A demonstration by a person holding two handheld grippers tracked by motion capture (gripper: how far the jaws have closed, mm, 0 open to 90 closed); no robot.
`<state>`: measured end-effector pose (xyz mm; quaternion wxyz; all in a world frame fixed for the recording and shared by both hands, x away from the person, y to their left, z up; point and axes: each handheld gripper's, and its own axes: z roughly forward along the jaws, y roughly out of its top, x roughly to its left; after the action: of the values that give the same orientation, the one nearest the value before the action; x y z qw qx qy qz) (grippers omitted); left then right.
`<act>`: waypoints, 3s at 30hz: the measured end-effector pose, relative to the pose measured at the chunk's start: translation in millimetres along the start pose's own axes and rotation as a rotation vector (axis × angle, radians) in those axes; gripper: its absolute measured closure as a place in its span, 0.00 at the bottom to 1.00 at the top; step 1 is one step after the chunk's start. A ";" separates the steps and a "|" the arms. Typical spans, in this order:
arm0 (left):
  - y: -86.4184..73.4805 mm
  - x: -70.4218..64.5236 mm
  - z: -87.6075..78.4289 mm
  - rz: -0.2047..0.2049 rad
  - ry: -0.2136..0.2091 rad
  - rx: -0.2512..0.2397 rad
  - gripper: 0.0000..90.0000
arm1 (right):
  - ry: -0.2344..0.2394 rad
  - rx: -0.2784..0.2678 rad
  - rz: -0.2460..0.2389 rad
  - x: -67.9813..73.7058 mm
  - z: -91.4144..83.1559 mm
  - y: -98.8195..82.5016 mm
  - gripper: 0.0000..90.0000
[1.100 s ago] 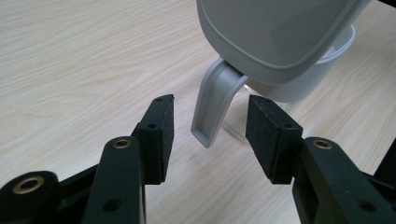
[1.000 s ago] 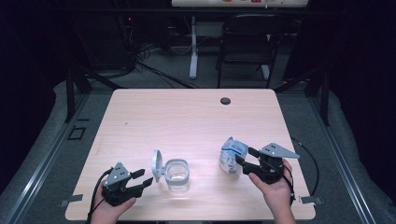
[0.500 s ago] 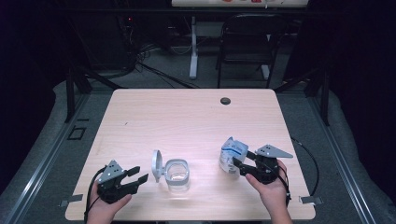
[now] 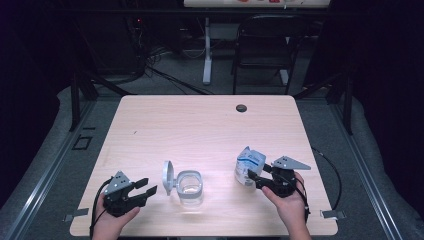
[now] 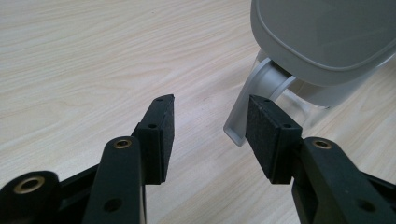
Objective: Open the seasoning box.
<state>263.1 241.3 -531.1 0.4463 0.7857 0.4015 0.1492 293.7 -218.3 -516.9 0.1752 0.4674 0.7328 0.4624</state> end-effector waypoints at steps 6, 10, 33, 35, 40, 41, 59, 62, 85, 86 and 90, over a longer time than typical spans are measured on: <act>-0.8 0.8 0.9 0.000 0.002 0.004 0.59 | -0.016 -0.007 -0.021 -0.2 3.1 -2.3 0.43; -1.1 1.5 1.1 -0.002 0.004 0.005 0.59 | -0.011 0.000 -0.025 -0.8 5.8 -3.5 0.40; -2.7 3.9 3.1 -0.004 0.010 0.025 0.59 | 0.039 0.049 0.038 -9.2 23.3 -13.1 0.25; -3.0 4.1 3.5 -0.007 0.008 0.020 0.59 | 0.044 0.051 0.038 -9.1 24.7 -13.2 0.25; -3.2 4.7 3.6 -0.005 0.009 0.022 0.59 | 0.042 0.057 0.029 -8.7 27.2 -13.7 0.24; -3.2 4.7 3.7 -0.005 0.009 0.022 0.59 | 0.042 0.058 0.029 -8.6 27.5 -13.7 0.24; -3.7 4.1 4.7 -0.005 0.008 0.028 0.59 | 0.027 0.104 0.009 -5.3 34.1 -16.4 0.29; -3.8 4.2 4.8 -0.005 0.009 0.028 0.59 | 0.034 0.093 0.018 -5.0 34.9 -17.7 0.29; -3.9 5.4 4.7 -0.001 0.012 0.034 0.59 | -0.068 0.109 -0.100 6.8 49.8 -31.7 0.32; -3.9 5.2 4.8 -0.002 0.013 0.033 0.59 | -0.067 0.111 -0.105 7.1 50.6 -32.2 0.33; -4.0 5.1 4.8 -0.002 0.012 0.034 0.59 | -0.074 0.098 -0.109 7.2 54.3 -36.8 0.36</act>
<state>267.2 243.6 -537.7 0.4307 0.7918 0.4075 0.1466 308.3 -189.3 -574.3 0.2038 0.4515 0.7720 0.3982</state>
